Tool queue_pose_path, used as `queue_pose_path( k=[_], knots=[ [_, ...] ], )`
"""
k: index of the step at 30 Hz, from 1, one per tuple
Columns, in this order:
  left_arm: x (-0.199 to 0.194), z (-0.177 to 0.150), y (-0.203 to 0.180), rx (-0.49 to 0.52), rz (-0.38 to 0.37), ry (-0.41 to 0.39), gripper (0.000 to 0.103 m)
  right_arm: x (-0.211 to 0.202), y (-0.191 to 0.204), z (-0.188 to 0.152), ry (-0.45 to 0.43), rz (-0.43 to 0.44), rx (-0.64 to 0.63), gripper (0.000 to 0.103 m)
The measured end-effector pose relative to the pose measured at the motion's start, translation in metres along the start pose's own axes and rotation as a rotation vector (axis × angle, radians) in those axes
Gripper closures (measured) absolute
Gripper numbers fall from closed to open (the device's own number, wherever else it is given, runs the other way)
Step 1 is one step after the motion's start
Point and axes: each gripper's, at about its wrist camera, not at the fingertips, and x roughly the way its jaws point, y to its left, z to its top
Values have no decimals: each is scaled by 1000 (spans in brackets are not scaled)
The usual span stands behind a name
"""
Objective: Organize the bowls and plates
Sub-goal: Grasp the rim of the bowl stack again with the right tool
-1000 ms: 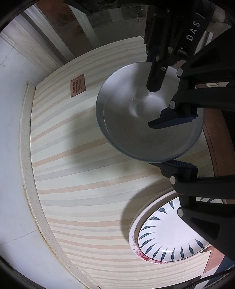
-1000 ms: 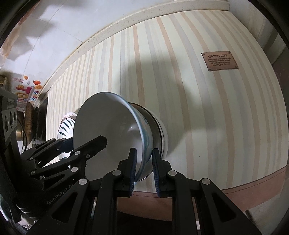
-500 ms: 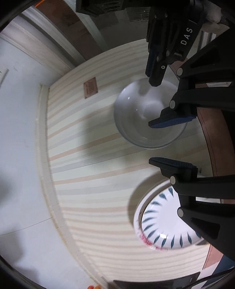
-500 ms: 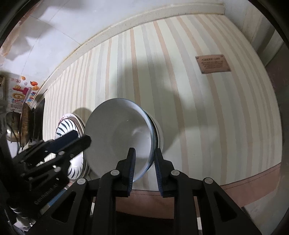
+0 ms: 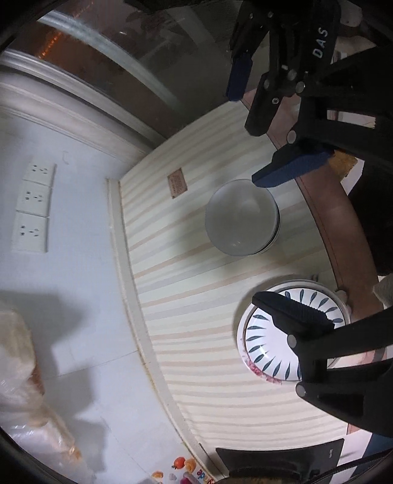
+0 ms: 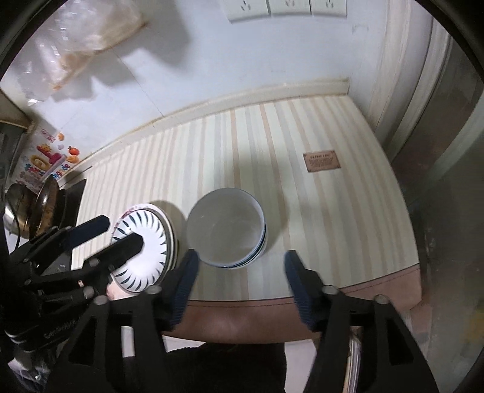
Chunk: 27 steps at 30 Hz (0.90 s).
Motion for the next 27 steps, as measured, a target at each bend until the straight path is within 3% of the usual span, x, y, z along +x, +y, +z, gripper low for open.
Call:
queue_pose_path(
  k=[3,7,10,13,27],
  knots=[
    [-19,-1,3,-15,-12,-31,20,-27,6,-9,-54,-32,-10,26],
    [-39,-5,7,-36,-30,-50,18,-56,9,-17,-102,-57,13,18],
    [-49,-8,8,-34,-34,-61,17,-72,13,-24,-126,-77,15,17],
    [-59,-10,9,-35,-52,-68,7,-87,19,-31,-149,-102,10,15],
    [-65,-7,9,-22,-68,-36,7,-124,36,-38,-204,-103,17,13]
  ],
)
